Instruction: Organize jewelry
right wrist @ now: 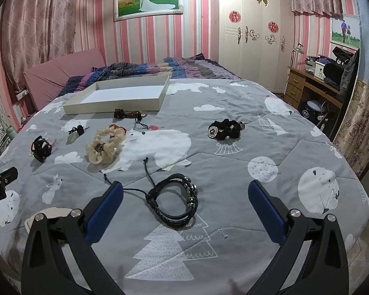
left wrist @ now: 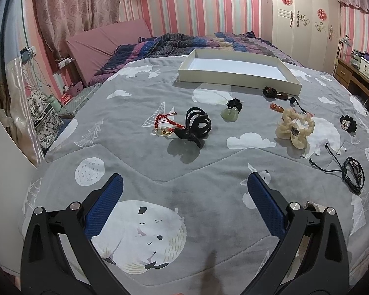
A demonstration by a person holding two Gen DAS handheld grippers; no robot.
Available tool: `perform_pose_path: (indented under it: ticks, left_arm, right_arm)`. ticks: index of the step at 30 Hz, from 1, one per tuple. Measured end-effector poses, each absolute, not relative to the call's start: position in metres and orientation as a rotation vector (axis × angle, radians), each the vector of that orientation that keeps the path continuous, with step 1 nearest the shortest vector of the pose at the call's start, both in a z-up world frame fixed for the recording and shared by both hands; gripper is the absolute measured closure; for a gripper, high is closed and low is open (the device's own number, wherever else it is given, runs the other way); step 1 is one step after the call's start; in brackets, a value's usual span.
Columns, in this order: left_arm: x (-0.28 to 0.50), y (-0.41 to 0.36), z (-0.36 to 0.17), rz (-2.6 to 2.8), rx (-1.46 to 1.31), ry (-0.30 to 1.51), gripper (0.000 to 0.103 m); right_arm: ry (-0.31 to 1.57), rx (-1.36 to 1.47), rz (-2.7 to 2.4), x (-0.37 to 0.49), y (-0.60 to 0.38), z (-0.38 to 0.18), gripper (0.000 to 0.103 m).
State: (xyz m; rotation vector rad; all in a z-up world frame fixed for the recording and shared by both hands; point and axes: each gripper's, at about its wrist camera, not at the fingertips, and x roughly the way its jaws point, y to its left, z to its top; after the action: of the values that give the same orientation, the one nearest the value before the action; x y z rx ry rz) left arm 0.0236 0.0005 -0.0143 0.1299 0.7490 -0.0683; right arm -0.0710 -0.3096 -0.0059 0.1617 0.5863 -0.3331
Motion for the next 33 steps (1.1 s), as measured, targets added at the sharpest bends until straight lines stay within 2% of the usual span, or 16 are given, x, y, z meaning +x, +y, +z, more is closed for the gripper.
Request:
perform_pose_path:
  ticks: [33]
  left_arm:
    - [0.0273,-0.0024,-0.0183,-0.096,0.131,0.781,0.003]
  right_arm:
    - [0.622,0.19,-0.315,-0.0684,-0.3133,-0.011,0.002]
